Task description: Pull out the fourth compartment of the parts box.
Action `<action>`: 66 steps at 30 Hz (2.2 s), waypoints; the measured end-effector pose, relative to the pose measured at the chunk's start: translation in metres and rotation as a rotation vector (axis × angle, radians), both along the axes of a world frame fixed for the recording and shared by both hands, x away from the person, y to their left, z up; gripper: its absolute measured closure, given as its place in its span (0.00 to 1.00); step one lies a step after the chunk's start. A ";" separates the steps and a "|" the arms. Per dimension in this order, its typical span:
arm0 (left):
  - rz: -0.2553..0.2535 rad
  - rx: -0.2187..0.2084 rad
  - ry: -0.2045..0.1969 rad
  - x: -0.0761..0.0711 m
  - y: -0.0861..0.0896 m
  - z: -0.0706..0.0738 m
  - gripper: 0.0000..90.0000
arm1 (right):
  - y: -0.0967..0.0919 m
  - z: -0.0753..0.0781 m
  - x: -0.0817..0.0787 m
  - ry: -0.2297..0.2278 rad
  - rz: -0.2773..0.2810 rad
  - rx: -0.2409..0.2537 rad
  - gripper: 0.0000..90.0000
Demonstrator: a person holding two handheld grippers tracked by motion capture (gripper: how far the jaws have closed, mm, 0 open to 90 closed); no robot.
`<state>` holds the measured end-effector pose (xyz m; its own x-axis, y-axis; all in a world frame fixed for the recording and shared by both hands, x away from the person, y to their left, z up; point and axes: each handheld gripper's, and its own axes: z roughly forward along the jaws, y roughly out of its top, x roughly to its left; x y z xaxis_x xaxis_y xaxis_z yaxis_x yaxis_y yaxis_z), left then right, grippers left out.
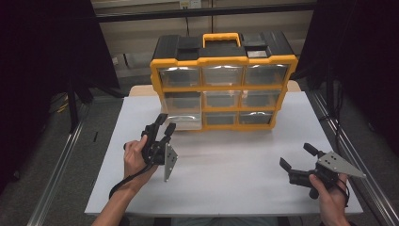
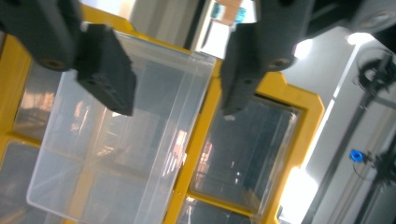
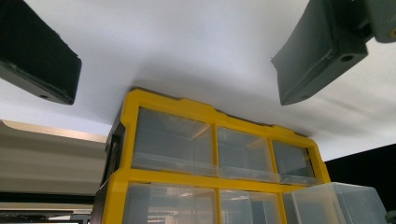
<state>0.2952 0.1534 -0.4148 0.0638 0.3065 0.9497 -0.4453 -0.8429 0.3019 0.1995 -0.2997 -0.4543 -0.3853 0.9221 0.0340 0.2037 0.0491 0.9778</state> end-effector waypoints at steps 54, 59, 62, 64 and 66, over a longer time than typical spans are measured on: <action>0.012 -0.986 0.760 0.034 0.043 -0.012 0.05 | 0.002 -0.001 0.002 0.010 0.007 -0.002 0.00; -0.014 -0.995 0.788 0.034 0.044 -0.016 0.04 | 0.002 -0.001 0.002 0.011 0.008 -0.005 0.00; -0.004 -1.011 0.807 0.033 0.047 -0.024 0.04 | 0.002 -0.001 0.002 0.012 0.011 -0.008 0.00; 0.000 -1.006 0.800 0.032 0.048 -0.025 0.04 | 0.002 -0.001 0.002 0.011 0.012 -0.008 0.00; 0.011 -1.008 0.763 0.026 0.051 -0.026 0.04 | 0.003 -0.001 0.002 0.016 0.013 -0.007 0.00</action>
